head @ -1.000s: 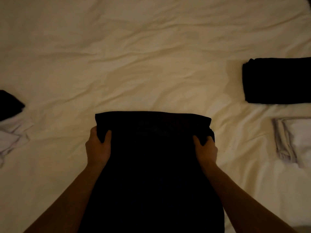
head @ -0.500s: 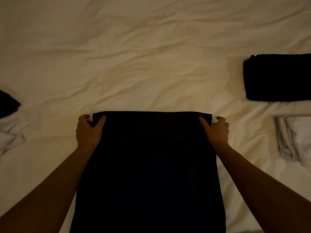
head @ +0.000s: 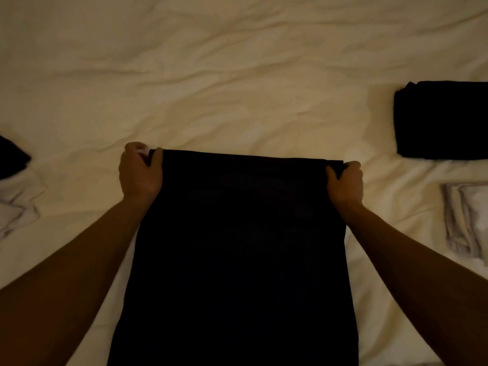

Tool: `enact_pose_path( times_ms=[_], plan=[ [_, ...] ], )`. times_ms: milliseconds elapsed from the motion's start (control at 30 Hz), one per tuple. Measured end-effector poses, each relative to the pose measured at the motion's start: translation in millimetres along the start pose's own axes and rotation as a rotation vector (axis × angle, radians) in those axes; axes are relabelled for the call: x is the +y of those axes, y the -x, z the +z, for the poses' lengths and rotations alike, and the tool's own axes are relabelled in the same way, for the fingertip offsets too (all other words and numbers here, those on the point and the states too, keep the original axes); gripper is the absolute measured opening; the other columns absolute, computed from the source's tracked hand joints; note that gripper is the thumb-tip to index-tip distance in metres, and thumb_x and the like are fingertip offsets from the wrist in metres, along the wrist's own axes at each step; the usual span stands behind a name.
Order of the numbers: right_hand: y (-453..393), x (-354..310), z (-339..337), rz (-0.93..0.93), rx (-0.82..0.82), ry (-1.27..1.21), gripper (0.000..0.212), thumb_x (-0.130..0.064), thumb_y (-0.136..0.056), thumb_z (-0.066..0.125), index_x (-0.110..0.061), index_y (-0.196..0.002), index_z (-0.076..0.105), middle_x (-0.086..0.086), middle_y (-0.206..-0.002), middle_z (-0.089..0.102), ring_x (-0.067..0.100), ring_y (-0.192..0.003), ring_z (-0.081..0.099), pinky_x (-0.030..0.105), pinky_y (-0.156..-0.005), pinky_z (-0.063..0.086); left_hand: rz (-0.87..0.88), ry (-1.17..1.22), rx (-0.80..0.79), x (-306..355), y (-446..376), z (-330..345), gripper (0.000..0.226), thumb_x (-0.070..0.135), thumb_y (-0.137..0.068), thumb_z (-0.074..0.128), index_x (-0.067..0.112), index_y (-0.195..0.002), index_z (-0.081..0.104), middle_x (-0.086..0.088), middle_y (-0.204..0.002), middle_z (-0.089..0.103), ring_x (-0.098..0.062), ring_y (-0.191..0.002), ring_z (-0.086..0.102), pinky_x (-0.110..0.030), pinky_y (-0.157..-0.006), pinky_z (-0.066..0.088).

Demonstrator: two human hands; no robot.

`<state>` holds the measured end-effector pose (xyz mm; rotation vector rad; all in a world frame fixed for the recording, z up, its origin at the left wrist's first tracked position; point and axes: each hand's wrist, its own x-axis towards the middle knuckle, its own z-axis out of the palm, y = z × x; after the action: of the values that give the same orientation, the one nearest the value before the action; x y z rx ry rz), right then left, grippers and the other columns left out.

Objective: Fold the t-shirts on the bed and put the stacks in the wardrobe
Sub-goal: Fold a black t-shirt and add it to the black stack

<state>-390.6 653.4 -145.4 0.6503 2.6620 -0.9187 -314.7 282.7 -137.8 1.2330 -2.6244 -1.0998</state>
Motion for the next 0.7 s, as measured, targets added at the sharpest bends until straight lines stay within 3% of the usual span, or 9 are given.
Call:
enact_pose_path(
  times_ms=[100,200,267,400,500,567,633,700],
  plan=[
    [22,-2,10,-0.222,0.213,0.376,0.056,-0.032,-0.096,0.057,0.0,-0.139,0.04,0.026,-0.137,0.044,0.043,-0.124,0.044,0.051,-0.099,0.038,0.325,-0.331,0.139,4,31,14,0.056,0.041,-0.1,0.048,0.006,-0.143,0.042,-0.021,-0.143,0.045,-0.041,-0.132,0.04,-0.05,-0.104,0.034],
    [50,-17,37,-0.655,0.236,0.417,0.053,-0.03,-0.094,0.059,-0.002,-0.137,0.047,0.026,-0.138,0.047,0.043,-0.127,0.044,0.052,-0.101,0.04,0.66,-0.465,-0.022,15,60,46,0.059,0.045,-0.101,0.037,0.014,-0.151,0.036,-0.015,-0.157,0.033,-0.038,-0.145,0.026,-0.05,-0.114,0.024],
    [66,-29,61,-0.759,0.17,0.441,0.054,-0.031,-0.095,0.057,-0.004,-0.14,0.047,0.025,-0.143,0.045,0.042,-0.133,0.042,0.05,-0.107,0.038,0.774,-0.566,-0.158,27,78,72,0.061,0.049,-0.101,0.028,0.019,-0.154,0.03,-0.011,-0.162,0.024,-0.034,-0.15,0.016,-0.048,-0.118,0.017],
    [72,-40,99,-0.721,0.059,0.467,0.056,-0.036,-0.099,0.045,-0.004,-0.145,0.041,0.025,-0.15,0.039,0.04,-0.14,0.036,0.05,-0.114,0.033,0.749,-0.707,-0.274,32,86,104,0.065,0.049,-0.1,0.014,0.021,-0.158,0.016,-0.006,-0.166,0.006,-0.028,-0.153,0.0,-0.043,-0.122,-0.003],
    [49,-16,93,-0.698,0.022,0.585,0.064,-0.048,-0.101,0.028,-0.009,-0.151,0.035,0.019,-0.156,0.032,0.036,-0.145,0.028,0.05,-0.118,0.021,0.7,-0.728,-0.208,15,64,96,0.064,0.052,-0.101,0.016,0.024,-0.158,0.018,-0.004,-0.166,0.011,-0.029,-0.152,0.005,-0.046,-0.122,0.001],
    [29,12,72,-0.646,0.039,0.629,0.068,-0.054,-0.101,0.023,-0.012,-0.154,0.028,0.015,-0.16,0.026,0.033,-0.148,0.022,0.049,-0.12,0.015,0.548,-0.684,-0.137,-9,48,77,0.063,0.053,-0.102,0.016,0.025,-0.157,0.021,-0.003,-0.165,0.015,-0.03,-0.152,0.008,-0.048,-0.122,0.003],
    [13,40,47,-0.576,0.051,0.669,0.071,-0.057,-0.1,0.02,-0.013,-0.156,0.023,0.013,-0.162,0.021,0.032,-0.149,0.018,0.05,-0.121,0.014,0.415,-0.65,-0.077,-34,37,54,0.063,0.054,-0.102,0.013,0.026,-0.157,0.02,-0.001,-0.165,0.015,-0.029,-0.152,0.007,-0.05,-0.122,0.004],
    [5,53,28,-0.509,0.031,0.639,0.073,-0.06,-0.099,0.019,-0.016,-0.156,0.019,0.012,-0.163,0.017,0.034,-0.149,0.014,0.051,-0.12,0.016,0.404,-0.601,-0.07,-49,30,36,0.061,0.053,-0.103,0.015,0.026,-0.157,0.02,0.0,-0.165,0.016,-0.03,-0.152,0.009,-0.05,-0.122,0.007]
  ],
)
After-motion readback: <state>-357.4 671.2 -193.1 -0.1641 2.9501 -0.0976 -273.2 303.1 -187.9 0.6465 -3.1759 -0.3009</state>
